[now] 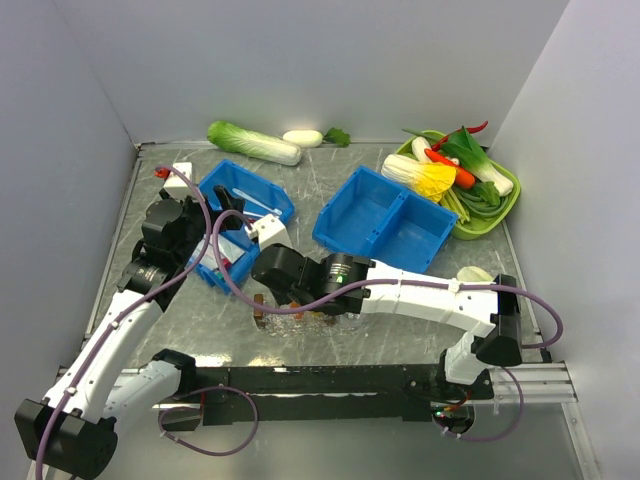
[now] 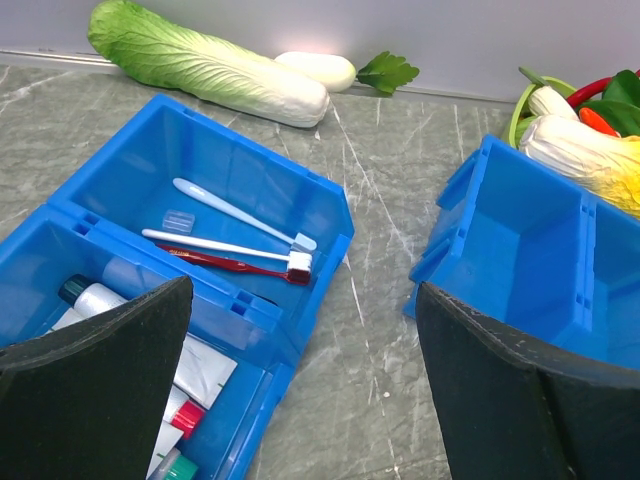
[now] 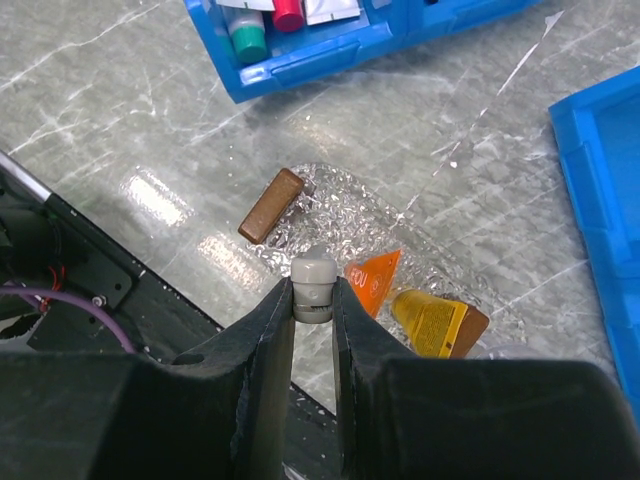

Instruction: Prepare toiletry sets of a toothbrush and toothpaste on the tray

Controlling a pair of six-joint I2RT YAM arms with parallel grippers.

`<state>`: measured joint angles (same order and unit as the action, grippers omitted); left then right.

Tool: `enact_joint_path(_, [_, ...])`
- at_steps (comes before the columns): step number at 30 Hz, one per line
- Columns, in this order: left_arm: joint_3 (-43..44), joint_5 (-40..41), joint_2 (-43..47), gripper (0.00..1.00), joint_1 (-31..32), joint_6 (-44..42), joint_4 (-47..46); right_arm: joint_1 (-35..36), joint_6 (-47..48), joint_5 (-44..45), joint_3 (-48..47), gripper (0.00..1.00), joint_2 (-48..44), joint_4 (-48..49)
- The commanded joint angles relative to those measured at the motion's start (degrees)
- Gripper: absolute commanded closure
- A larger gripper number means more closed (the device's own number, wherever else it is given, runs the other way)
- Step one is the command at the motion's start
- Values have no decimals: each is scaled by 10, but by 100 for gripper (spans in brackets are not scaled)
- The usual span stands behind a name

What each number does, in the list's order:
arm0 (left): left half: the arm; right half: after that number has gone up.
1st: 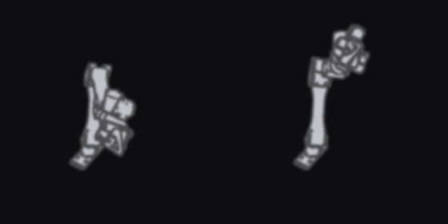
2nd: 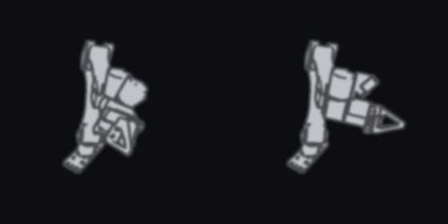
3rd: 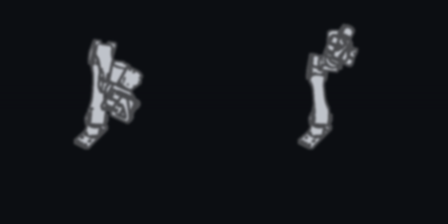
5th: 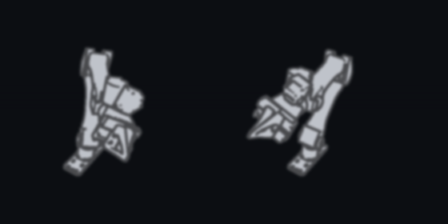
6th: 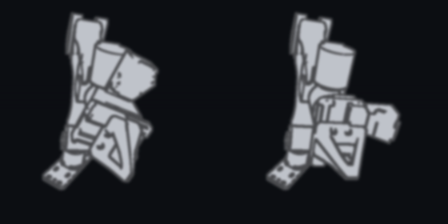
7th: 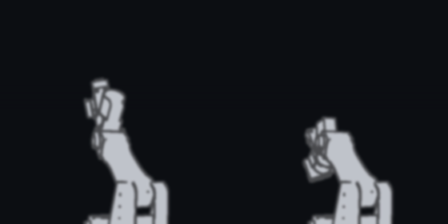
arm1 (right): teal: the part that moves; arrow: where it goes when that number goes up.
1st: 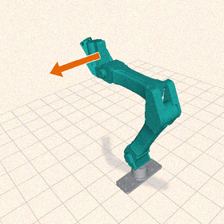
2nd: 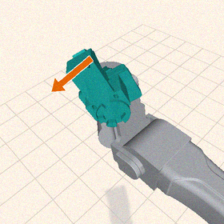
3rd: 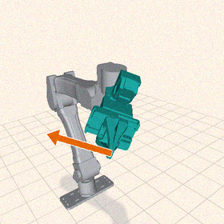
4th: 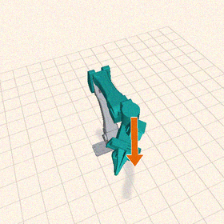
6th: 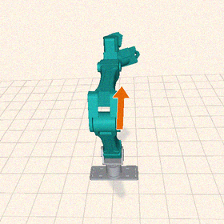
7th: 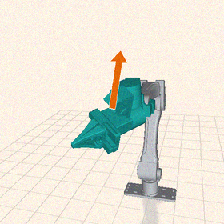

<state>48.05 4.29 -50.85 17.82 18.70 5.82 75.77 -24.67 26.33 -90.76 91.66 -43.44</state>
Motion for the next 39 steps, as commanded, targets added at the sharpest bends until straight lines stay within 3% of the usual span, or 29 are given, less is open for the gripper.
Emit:
enact_joint_path(1, [3, -10, -1, 4, -2, -7, -24, 3, -7, 19, -11, 100, 9, 17])
enact_joint_path(39, [4, -10, -7, 3, -2, -9, -23, -6, -14, -5, -3, 100, 50, 38])
